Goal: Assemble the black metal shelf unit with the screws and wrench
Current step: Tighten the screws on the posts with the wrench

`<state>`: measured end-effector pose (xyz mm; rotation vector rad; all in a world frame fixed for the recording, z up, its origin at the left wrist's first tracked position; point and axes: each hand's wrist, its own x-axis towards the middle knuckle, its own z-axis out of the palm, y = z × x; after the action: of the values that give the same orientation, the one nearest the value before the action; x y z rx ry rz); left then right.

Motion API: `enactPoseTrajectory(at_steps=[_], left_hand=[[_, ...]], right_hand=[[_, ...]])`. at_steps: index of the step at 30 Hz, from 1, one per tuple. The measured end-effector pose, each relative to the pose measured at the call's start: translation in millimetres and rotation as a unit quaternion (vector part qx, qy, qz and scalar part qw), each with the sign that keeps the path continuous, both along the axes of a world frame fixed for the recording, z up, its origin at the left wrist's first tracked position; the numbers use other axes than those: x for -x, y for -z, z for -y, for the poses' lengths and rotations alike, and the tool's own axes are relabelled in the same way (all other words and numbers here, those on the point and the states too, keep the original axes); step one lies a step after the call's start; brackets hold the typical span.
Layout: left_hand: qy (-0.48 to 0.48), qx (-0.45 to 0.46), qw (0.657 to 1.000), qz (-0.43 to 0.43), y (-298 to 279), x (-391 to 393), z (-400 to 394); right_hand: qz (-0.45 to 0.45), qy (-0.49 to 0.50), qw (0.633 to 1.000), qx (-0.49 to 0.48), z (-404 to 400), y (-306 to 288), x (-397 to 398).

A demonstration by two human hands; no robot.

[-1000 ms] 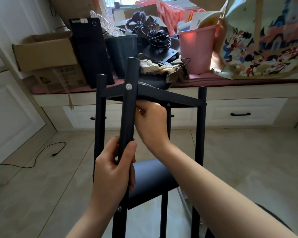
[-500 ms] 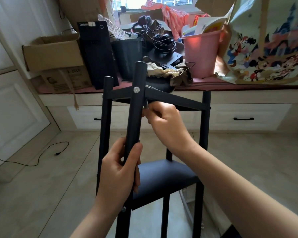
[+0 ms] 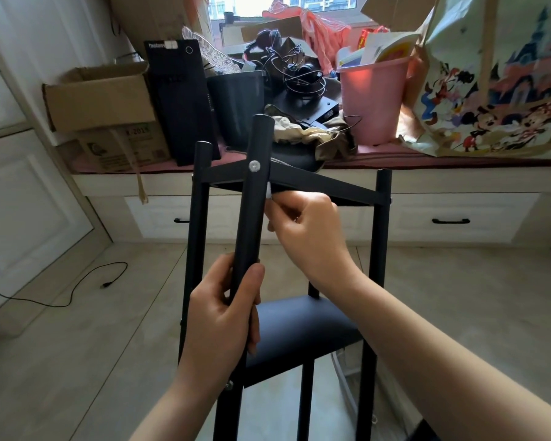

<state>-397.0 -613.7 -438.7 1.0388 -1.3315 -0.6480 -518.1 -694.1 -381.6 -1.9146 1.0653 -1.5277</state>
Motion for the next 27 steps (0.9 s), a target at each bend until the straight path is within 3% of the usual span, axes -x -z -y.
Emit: enactPoseTrajectory(at_steps=[21,27], left_hand=[[0.001,-0.005,1.000,-0.024,2.1,-5.5,0.2],[-0.002,-0.004,1.000,-0.020,2.4,-8.2,0.3]], right_hand=[[0.121,0.026,0.992,0.019,17.2,19.1,-43.0],[0.064,0.002,0.997,0.031,18.2,21.7,-33.6]])
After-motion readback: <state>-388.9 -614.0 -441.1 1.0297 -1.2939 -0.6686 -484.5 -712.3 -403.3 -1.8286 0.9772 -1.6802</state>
